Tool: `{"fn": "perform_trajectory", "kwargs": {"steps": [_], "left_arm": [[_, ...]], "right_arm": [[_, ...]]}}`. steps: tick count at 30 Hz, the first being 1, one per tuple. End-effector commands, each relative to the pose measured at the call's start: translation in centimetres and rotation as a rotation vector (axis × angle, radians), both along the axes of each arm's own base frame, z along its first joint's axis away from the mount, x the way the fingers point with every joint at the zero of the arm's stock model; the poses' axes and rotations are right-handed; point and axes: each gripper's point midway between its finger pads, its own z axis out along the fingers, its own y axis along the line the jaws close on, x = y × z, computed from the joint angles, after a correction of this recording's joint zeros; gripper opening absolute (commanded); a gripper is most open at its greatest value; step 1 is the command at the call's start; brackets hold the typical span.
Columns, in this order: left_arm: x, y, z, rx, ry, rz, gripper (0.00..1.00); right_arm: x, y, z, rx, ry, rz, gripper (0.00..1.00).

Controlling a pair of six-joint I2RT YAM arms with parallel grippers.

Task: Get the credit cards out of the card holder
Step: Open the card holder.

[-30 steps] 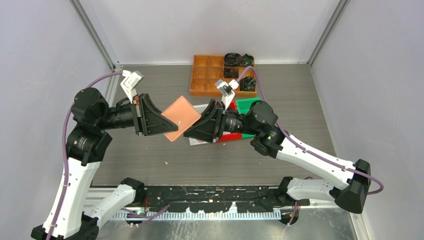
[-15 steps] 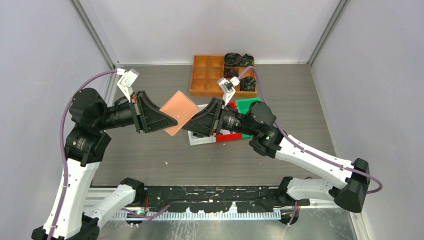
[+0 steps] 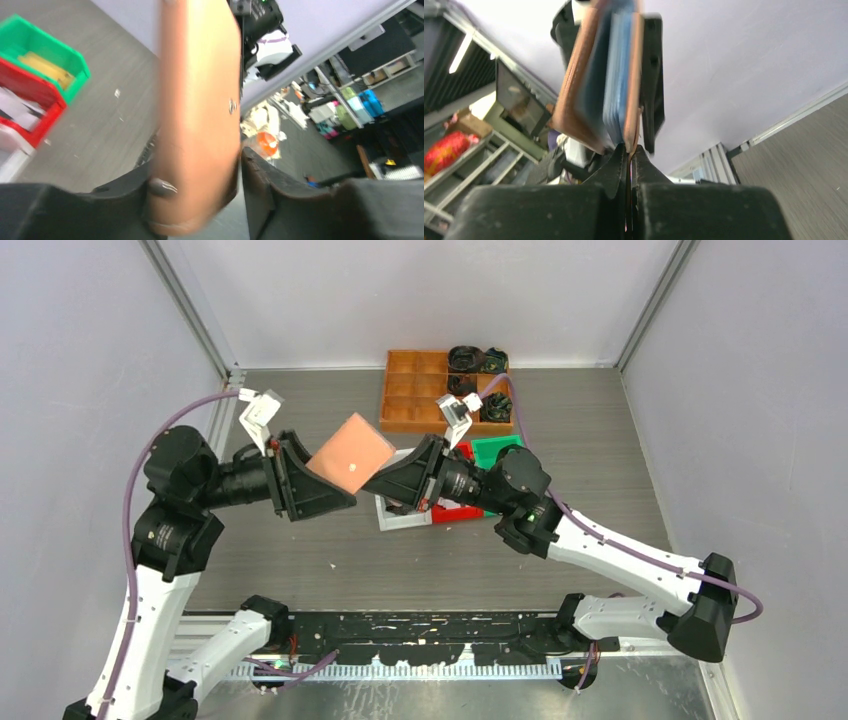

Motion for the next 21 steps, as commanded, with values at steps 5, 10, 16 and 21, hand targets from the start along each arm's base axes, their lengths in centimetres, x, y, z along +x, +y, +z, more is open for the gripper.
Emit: {"fn": "perform_trajectory", "kwargs": {"steps": [5, 10, 16, 21], "left_arm": [[2.5, 2.5, -4.4, 0.309, -0.183, 0.173, 0.75], [2.7, 3.0, -4.9, 0.343, -0.333, 0.178, 0.73], [5.0, 4.1, -4.0, 0.344, -0.456, 0.322, 0.68], [4.4, 3.2, -3.5, 0.282, -0.482, 0.279, 0.72]], "right_arm": [[3.7, -2.2, 2.3, -0.122, 0.002, -0.259, 0.01], [4.3, -2.9, -0.4, -0.307, -0.015, -0.308, 0.01], [3.5, -1.8, -1.8, -0.394, -0.026, -0.243, 0.01], [3.4, 0.2, -2.4, -0.434, -0.035, -0.227, 0.01]]}}
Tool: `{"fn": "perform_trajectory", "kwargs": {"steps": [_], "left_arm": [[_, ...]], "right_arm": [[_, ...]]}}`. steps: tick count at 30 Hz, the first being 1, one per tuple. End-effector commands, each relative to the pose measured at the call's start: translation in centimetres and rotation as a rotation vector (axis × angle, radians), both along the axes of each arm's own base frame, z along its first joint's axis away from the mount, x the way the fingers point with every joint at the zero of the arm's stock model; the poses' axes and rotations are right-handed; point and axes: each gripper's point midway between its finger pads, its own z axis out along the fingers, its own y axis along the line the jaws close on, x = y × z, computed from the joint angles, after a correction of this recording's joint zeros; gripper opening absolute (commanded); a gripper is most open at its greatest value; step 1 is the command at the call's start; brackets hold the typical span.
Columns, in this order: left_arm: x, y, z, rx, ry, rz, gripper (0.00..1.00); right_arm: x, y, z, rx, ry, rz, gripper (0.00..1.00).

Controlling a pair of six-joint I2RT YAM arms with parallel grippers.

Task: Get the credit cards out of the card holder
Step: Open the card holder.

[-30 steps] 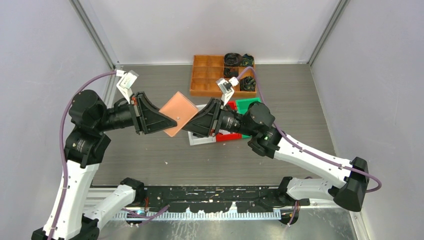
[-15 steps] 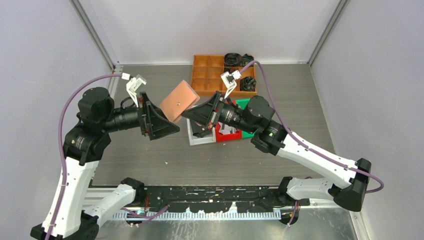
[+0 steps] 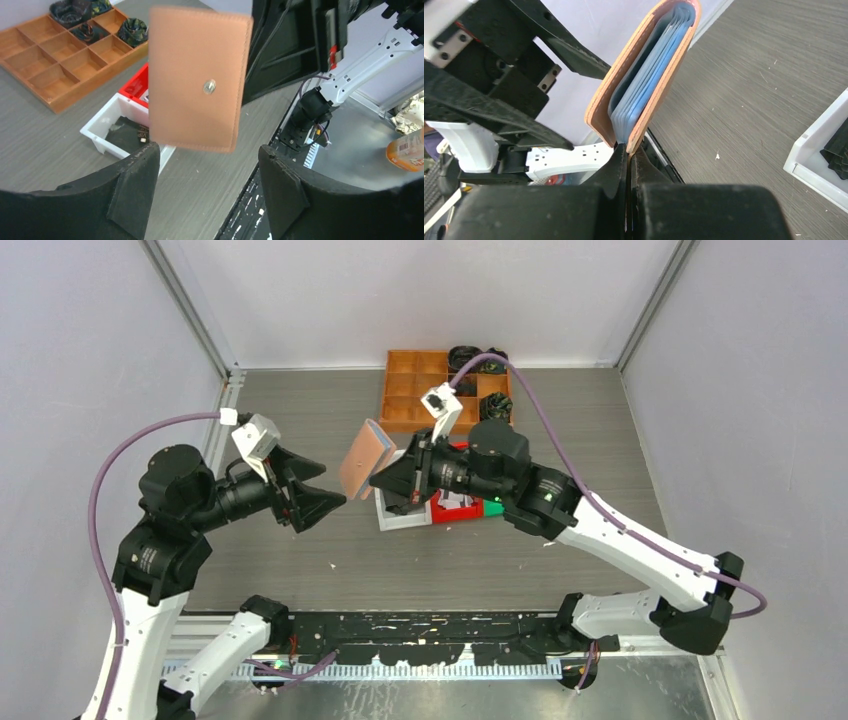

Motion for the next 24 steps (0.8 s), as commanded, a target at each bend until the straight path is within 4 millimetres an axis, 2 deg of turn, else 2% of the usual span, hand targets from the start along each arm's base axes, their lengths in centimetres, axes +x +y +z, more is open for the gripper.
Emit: {"fn": "perform_trajectory", "kwargs": {"steps": [1, 6, 10, 17, 21, 24], "left_arm": [[0.8, -0.6, 1.4, -0.038, -0.11, -0.024, 0.73], [1.2, -0.4, -0.1, 0.028, -0.137, -0.03, 0.74], [1.2, 0.6, -0.9, 0.089, -0.176, -0.002, 0.71], [0.8, 2.0, 0.0, 0.105, -0.288, 0.069, 0.49], [0.5, 2.1, 0.5, 0.097, -0.302, 0.07, 0.42], [1.0, 2.2, 0.6, 0.082, -0.29, 0.099, 0.4]], "right_arm": [[-0.5, 1.7, 2.1, 0.001, -0.069, 0.023, 0.01], [-1.2, 3.5, 2.3, -0.038, -0.108, 0.018, 0.01], [-1.6, 3.7, 2.9, -0.032, -0.132, 0.023, 0.01], [-1.9, 3.4, 3.1, -0.016, -0.142, 0.034, 0.01], [-2.2, 3.4, 3.1, -0.014, -0.136, 0.042, 0.01], [-2.5, 3.6, 3.3, 0.0, -0.136, 0.052, 0.01]]}}
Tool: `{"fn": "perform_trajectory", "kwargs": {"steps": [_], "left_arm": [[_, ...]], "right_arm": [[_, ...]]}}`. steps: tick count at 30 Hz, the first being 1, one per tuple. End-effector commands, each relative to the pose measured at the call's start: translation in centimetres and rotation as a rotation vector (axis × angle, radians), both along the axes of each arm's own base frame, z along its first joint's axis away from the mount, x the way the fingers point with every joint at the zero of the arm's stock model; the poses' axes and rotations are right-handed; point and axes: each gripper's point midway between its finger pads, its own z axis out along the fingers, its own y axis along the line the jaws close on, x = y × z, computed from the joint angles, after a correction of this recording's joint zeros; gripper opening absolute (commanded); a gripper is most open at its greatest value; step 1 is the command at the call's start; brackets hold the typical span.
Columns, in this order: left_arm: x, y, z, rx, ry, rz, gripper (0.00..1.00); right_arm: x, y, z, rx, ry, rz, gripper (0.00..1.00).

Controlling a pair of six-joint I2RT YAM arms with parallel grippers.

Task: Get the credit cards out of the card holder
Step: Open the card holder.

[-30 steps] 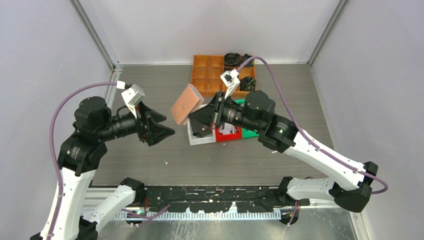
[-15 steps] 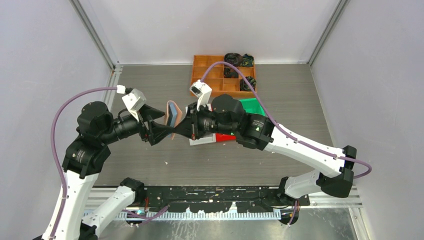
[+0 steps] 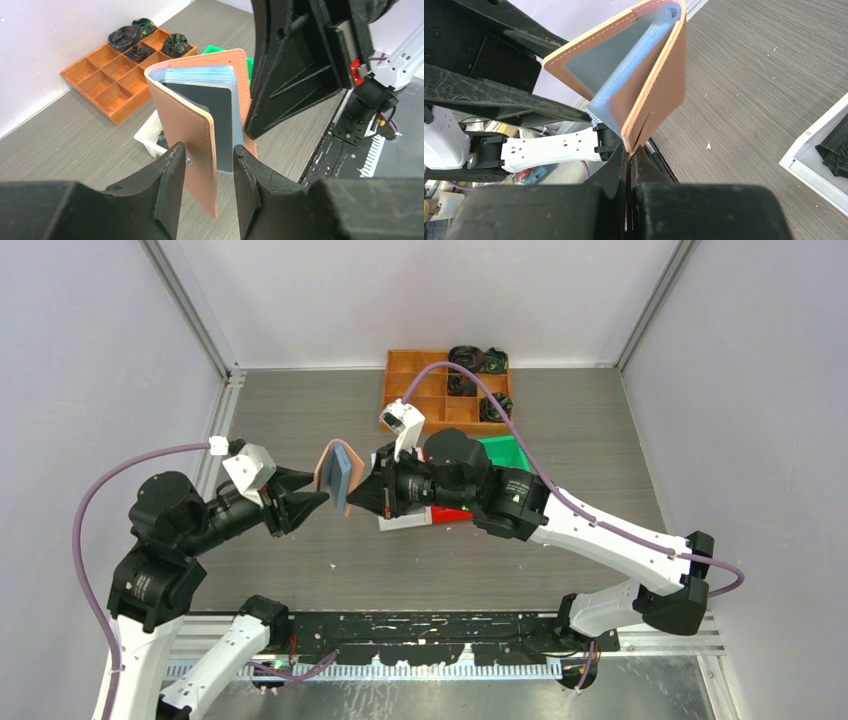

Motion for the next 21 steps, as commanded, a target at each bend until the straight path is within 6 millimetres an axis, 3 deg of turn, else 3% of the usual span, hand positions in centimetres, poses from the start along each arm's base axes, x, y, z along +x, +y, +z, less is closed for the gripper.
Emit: {"fn": "perform_trajectory", "kwargs": {"steps": [1, 9, 13, 15, 16, 18, 20, 21], "left_arm": [[1.3, 0.2, 1.2, -0.023, -0.048, 0.049, 0.4], [3.4, 1.9, 1.3, -0.009, -0.081, 0.185, 0.21], [3.3, 2.0, 2.1, -0.024, -0.108, 0.195, 0.01], [3.1, 1.9, 2.8, -0.04, -0.127, 0.184, 0.0], [2.9, 1.8, 3.1, -0.045, -0.139, 0.171, 0.0], [2.2, 1.3, 3.6, -0.041, -0.161, 0.127, 0.0], [1.5, 1.0, 3.8, -0.023, -0.169, 0.082, 0.0], [1.3, 0.8, 3.7, -0.002, -0.168, 0.062, 0.0]], "right_arm": [[-0.9, -0.7, 6.0, 0.164, -0.082, 0.02, 0.01], [-2.1, -1.5, 6.7, 0.218, -0.099, 0.052, 0.01], [-2.5, -1.4, 6.4, 0.224, -0.095, 0.074, 0.01], [-2.3, -1.4, 5.8, 0.216, -0.091, 0.067, 0.01], [-2.2, -1.4, 5.5, 0.21, -0.089, 0.061, 0.07], [-1.5, -1.7, 4.3, 0.18, -0.083, 0.028, 0.31], [-0.5, -2.6, 3.8, 0.162, -0.086, -0.026, 0.44], [0.2, -3.2, 3.2, 0.142, -0.089, -0.064, 0.56]]}}
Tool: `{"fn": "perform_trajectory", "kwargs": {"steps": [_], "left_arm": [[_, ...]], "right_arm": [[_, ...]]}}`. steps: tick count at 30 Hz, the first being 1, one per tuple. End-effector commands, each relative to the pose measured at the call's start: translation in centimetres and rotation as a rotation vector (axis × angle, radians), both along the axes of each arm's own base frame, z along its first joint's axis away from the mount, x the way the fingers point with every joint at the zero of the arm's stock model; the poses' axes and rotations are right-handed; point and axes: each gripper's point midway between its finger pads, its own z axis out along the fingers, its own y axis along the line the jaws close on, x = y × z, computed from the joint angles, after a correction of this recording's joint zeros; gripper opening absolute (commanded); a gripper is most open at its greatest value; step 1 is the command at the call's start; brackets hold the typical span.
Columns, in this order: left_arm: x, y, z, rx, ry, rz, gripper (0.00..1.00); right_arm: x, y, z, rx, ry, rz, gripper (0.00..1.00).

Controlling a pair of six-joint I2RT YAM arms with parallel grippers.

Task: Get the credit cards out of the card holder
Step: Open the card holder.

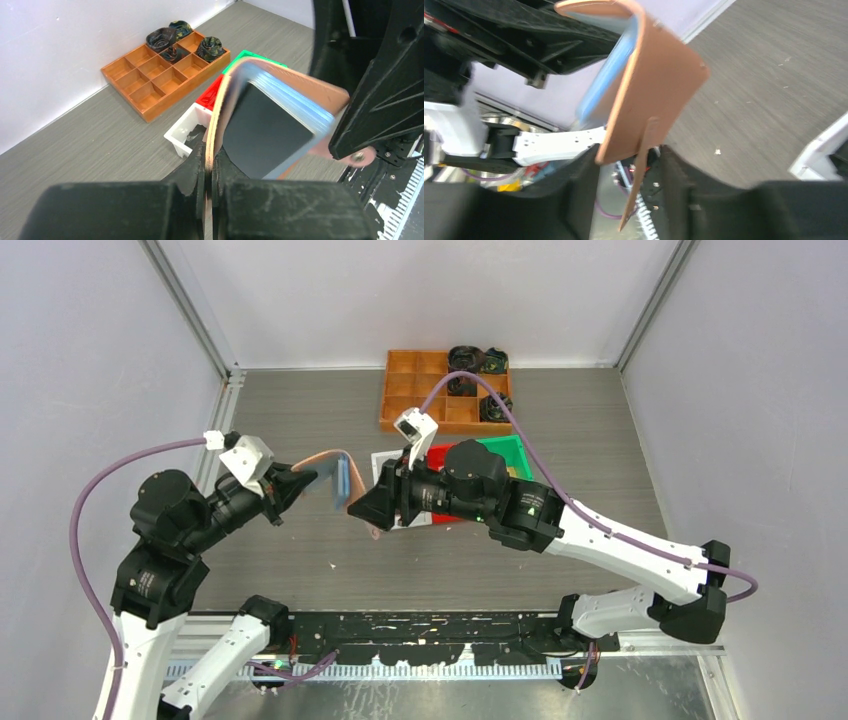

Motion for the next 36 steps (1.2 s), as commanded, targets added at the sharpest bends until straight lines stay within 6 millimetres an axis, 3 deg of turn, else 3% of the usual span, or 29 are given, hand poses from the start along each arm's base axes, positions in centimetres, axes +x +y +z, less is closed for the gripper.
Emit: {"fn": "perform_trajectory", "kwargs": {"steps": [1, 4, 8, 13, 18, 24, 30, 34, 36], "left_arm": [[-1.7, -0.6, 3.4, 0.03, -0.122, -0.095, 0.0], [-2.1, -0.6, 2.7, 0.093, -0.086, -0.126, 0.0], [-3.7, -1.4, 0.9, 0.146, 0.059, -0.23, 0.0], [-5.8, -2.1, -1.3, 0.182, 0.258, -0.35, 0.0], [-7.3, -2.1, -2.5, 0.21, 0.349, -0.417, 0.0], [-7.1, -1.8, -3.0, 0.241, 0.356, -0.408, 0.0], [-8.4, -2.2, -2.7, 0.237, 0.386, -0.482, 0.0], [-9.4, -2.3, -2.4, 0.231, 0.412, -0.531, 0.0], [-9.7, -2.4, -2.3, 0.226, 0.426, -0.547, 0.0]], "right_arm": [[2.2, -2.8, 2.1, 0.05, -0.068, -0.131, 0.64], [3.3, -4.6, 2.7, 0.042, -0.14, -0.194, 0.8], [2.7, -5.3, 4.4, 0.043, -0.238, -0.155, 0.86], [0.9, -4.1, 5.2, -0.012, -0.287, 0.004, 0.88], [-0.3, -3.1, 5.9, -0.014, -0.308, 0.127, 0.94], [-0.8, -1.5, 4.2, -0.049, -0.247, 0.222, 0.96], [-1.4, 0.5, 1.6, -0.077, -0.192, 0.32, 0.83], [-2.7, 1.7, 2.1, -0.017, -0.16, 0.409, 0.72], [-3.0, 2.2, 2.1, 0.007, -0.14, 0.441, 0.59]]}}
